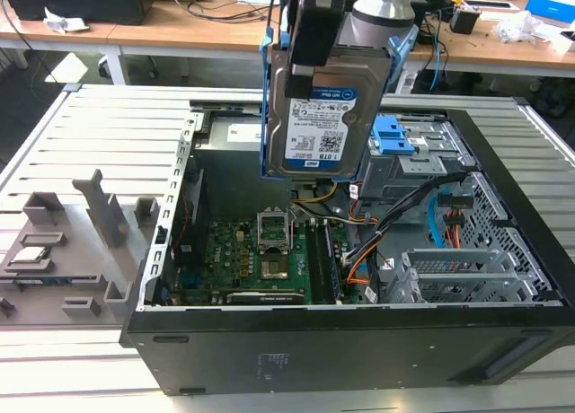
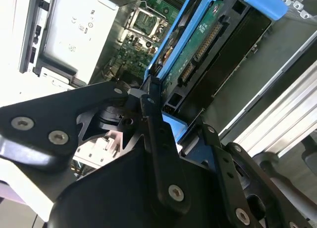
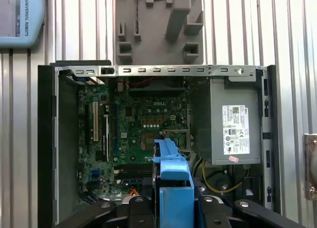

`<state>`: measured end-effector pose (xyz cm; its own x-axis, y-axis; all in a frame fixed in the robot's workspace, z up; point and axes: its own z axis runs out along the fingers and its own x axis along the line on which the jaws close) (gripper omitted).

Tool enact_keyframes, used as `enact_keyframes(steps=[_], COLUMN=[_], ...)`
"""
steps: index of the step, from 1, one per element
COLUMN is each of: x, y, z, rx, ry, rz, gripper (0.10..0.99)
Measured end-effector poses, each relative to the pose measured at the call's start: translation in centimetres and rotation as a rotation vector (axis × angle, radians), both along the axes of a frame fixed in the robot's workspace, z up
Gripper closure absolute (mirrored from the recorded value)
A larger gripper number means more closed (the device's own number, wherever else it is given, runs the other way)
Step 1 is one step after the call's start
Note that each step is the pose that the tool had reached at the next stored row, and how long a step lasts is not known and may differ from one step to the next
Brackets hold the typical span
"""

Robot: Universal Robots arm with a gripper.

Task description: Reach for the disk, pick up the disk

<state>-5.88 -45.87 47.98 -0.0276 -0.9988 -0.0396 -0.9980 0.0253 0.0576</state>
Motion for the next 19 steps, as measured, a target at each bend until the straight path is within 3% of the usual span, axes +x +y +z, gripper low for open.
enact_keyframes(steps=[19], x=[0.0], y=[-2.79], z=[0.0], rx=[0.0], ry=[0.0], rz=[0.0], gripper=[0.718])
